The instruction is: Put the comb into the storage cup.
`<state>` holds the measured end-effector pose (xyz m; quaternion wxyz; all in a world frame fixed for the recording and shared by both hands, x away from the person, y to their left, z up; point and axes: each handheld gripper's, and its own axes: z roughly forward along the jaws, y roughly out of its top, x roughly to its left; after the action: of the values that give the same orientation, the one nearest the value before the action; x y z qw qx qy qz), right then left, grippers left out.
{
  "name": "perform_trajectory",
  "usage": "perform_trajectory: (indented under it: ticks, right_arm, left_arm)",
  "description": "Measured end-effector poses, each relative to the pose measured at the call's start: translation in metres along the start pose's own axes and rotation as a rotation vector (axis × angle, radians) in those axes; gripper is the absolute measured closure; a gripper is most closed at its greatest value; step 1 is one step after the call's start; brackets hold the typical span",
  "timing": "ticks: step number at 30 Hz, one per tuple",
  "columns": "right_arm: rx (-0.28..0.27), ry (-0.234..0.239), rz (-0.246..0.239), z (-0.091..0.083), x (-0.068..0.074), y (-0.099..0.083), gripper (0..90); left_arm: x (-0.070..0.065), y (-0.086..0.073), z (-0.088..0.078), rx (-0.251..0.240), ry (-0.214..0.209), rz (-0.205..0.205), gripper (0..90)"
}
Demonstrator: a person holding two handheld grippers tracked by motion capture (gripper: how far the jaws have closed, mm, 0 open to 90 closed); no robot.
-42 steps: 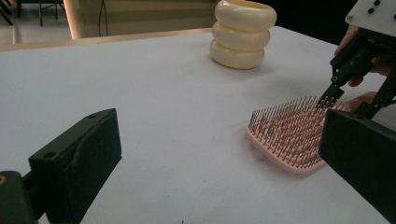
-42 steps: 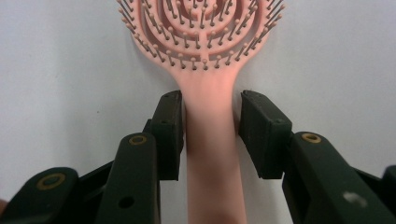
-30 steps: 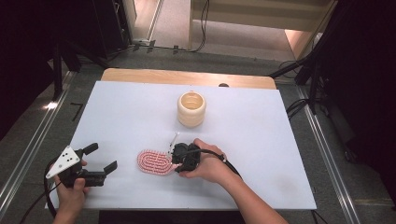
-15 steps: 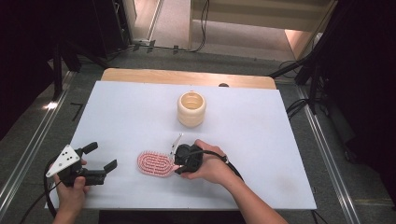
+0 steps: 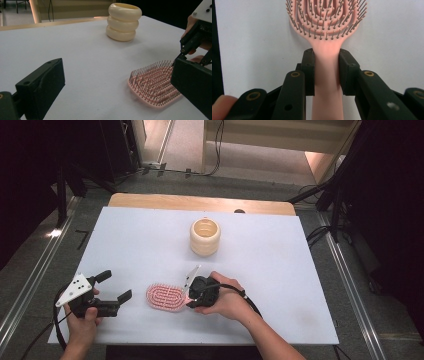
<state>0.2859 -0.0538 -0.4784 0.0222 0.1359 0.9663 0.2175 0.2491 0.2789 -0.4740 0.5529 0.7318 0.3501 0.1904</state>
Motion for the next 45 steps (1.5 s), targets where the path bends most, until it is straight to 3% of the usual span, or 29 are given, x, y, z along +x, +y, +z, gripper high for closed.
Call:
perform_trajectory:
  ticks: [3, 4, 6, 10, 12, 17, 21, 24, 27, 28, 29, 31, 33, 35, 37, 39, 45]
  right_arm:
    - [-0.012, 0.003, 0.017, -0.004, 0.0, -0.002, 68.1]
    - [-0.028, 0.0, -0.001, -0.004, -0.001, -0.003, 68.1]
    - [-0.025, 0.005, 0.026, -0.006, 0.0, -0.004, 68.1]
    - [-0.062, 0.0, 0.004, -0.008, -0.001, -0.006, 68.1]
    - [-0.065, -0.005, 0.019, -0.01, 0.002, -0.007, 68.1]
    - [-0.086, -0.027, 0.008, -0.015, 0.004, -0.007, 68.1]
    - [-0.105, -0.042, 0.012, -0.02, 0.005, -0.008, 68.1]
    - [-0.125, -0.041, -0.005, -0.021, 0.003, -0.008, 68.1]
    - [-0.131, -0.05, 0.018, -0.025, 0.005, -0.01, 68.1]
    - [-0.151, -0.059, -0.01, -0.025, 0.003, -0.01, 68.1]
    - [-0.143, -0.057, 0.007, -0.026, 0.005, -0.01, 68.1]
    - [-0.161, -0.061, 0.002, -0.028, 0.004, -0.011, 68.1]
    - [-0.167, -0.063, -0.006, -0.029, 0.005, -0.012, 68.1]
    - [-0.173, -0.067, -0.005, -0.031, 0.005, -0.012, 68.1]
    - [-0.171, -0.075, -0.006, -0.033, 0.005, -0.013, 68.1]
    - [-0.182, -0.08, -0.016, -0.034, 0.004, -0.014, 68.1]
    - [-0.206, -0.088, -0.013, -0.037, 0.005, -0.015, 68.1]
  left_arm:
    - [-0.003, 0.003, 0.003, 0.003, -0.016, 0.002, 0.0]
    - [-0.004, 0.003, 0.004, 0.007, -0.016, 0.002, 0.0]
    - [-0.006, 0.004, 0.005, 0.003, -0.029, -0.003, 0.0]
    - [-0.008, 0.006, 0.008, 0.009, -0.042, -0.007, 0.0]
    - [-0.011, 0.008, 0.01, 0.02, -0.048, -0.003, 0.0]
    - [-0.018, 0.011, 0.019, 0.022, -0.099, -0.024, 0.0]
    - [-0.025, 0.014, 0.03, 0.051, -0.155, -0.066, 0.0]
    - [-0.028, 0.014, 0.035, 0.066, -0.165, -0.079, 0.0]
    - [-0.032, 0.014, 0.045, 0.098, -0.165, -0.105, 0.0]
    - [-0.032, 0.014, 0.048, 0.105, -0.175, -0.119, 0.0]
    - [-0.032, 0.014, 0.048, 0.105, -0.175, -0.119, 0.0]
    - [-0.032, 0.012, 0.055, 0.14, -0.183, -0.162, 0.0]
    - [-0.032, 0.012, 0.058, 0.148, -0.185, -0.178, 0.0]
    - [-0.031, 0.01, 0.064, 0.166, -0.204, -0.226, 0.0]
    - [-0.031, 0.01, 0.065, 0.169, -0.21, -0.238, 0.0]
    - [-0.03, 0.009, 0.07, 0.179, -0.239, -0.288, 0.0]
    - [-0.032, 0.009, 0.078, 0.215, -0.248, -0.328, 1.9]
